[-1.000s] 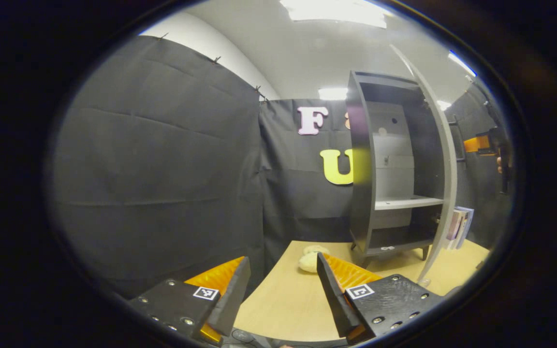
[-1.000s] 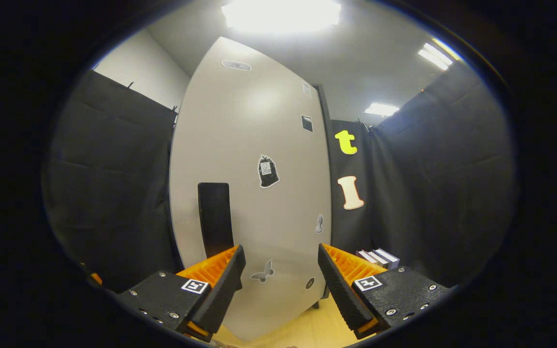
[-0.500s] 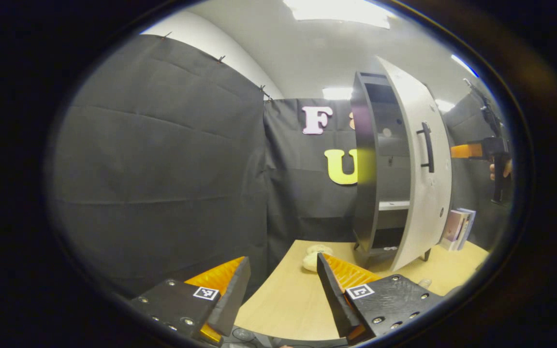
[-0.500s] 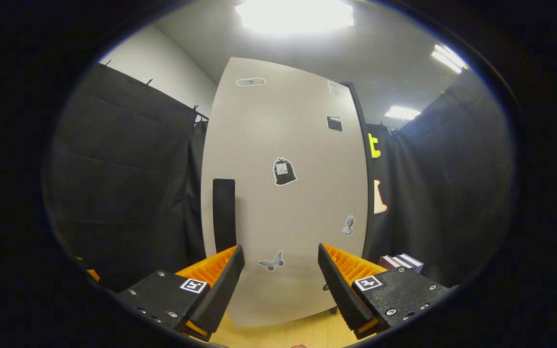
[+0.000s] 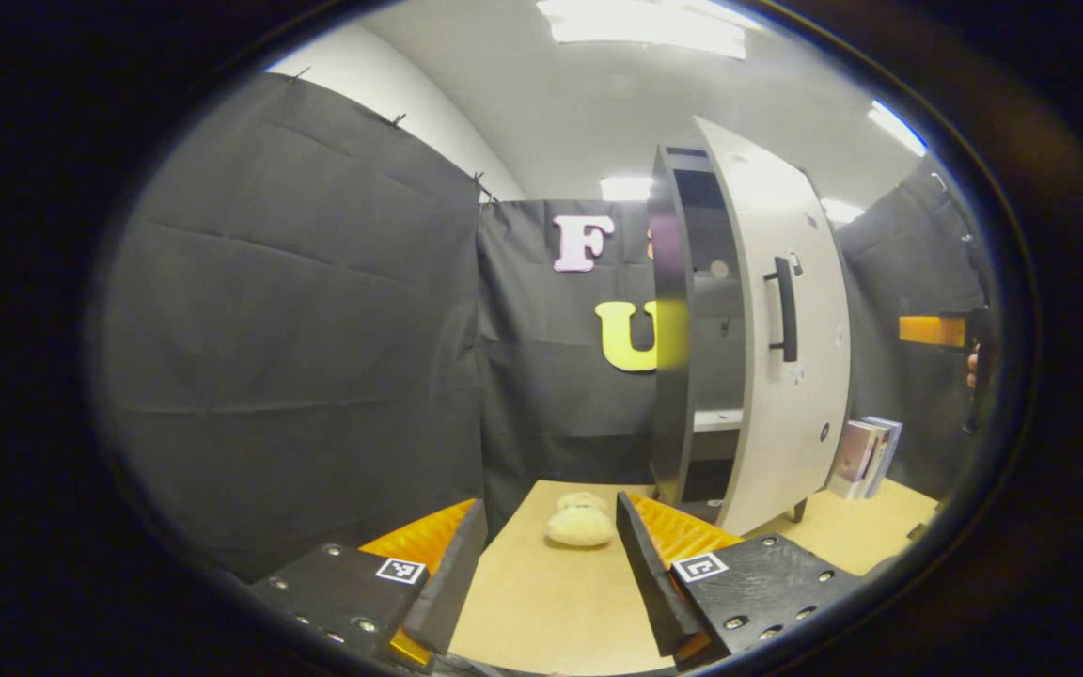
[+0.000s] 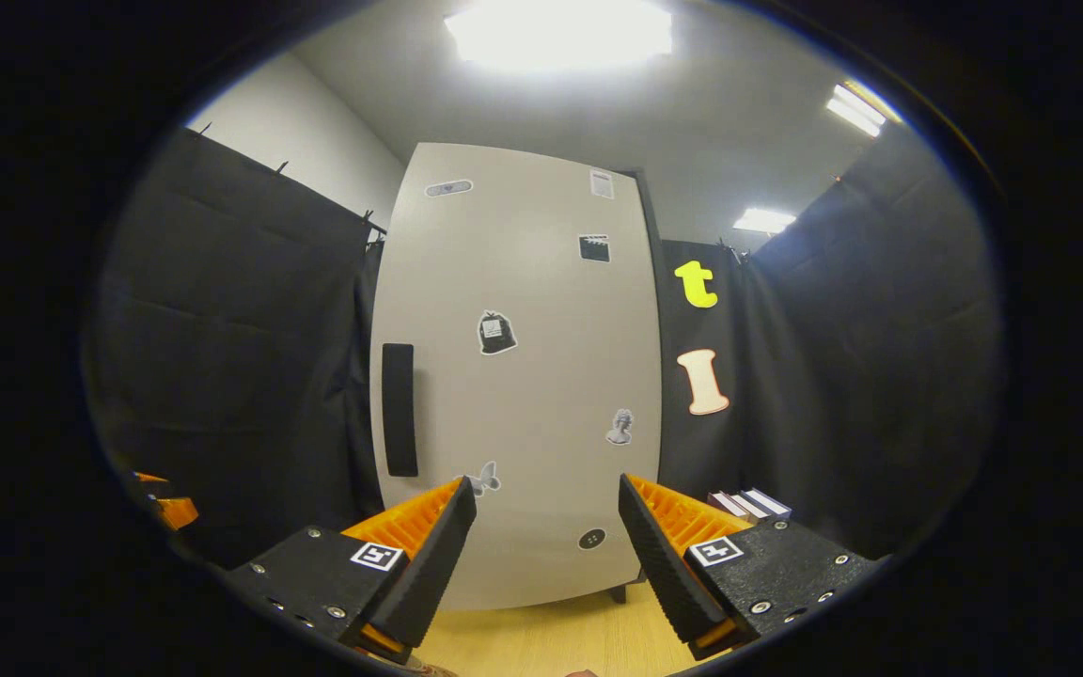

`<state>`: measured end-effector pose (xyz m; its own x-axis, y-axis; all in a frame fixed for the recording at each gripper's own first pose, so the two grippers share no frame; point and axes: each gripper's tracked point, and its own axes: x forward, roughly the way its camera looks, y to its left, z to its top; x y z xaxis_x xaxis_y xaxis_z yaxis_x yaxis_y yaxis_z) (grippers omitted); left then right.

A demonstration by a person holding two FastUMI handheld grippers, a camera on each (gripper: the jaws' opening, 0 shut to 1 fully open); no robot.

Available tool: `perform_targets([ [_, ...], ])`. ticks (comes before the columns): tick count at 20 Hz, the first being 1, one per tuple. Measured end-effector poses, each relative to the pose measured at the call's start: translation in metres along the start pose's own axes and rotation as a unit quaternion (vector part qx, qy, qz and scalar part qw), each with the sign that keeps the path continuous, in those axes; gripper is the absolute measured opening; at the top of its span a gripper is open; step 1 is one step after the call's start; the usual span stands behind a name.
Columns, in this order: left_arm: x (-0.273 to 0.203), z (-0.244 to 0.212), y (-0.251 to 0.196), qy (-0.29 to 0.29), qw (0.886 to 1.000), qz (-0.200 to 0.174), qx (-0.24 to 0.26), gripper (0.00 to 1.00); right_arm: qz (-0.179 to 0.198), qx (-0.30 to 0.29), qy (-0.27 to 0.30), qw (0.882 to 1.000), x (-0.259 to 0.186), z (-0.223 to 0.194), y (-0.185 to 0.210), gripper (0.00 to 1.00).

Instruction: Open the cabinet door with the right hand, grasp the bottle in the cabinet with the left hand and place it on the coaster, then close the cabinet door with the right hand.

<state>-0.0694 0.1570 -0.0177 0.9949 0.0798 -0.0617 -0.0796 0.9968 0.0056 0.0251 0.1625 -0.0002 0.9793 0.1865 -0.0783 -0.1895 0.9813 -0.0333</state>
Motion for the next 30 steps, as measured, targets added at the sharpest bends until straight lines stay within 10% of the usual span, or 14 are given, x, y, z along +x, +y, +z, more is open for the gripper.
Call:
perform_targets([
  [16, 0.013, 0.062, -0.168, -0.031, 0.997, -0.066, -0.009, 0.8, -0.07, -0.021, 0.006, 0.997, -0.065, -0.015, -0.16, 0.94],
  [30, 0.01, 0.051, -0.195, -0.019, 0.998, -0.053, -0.006, 0.79, -0.073, -0.003, 0.011, 0.997, -0.076, -0.035, -0.181, 0.94],
])
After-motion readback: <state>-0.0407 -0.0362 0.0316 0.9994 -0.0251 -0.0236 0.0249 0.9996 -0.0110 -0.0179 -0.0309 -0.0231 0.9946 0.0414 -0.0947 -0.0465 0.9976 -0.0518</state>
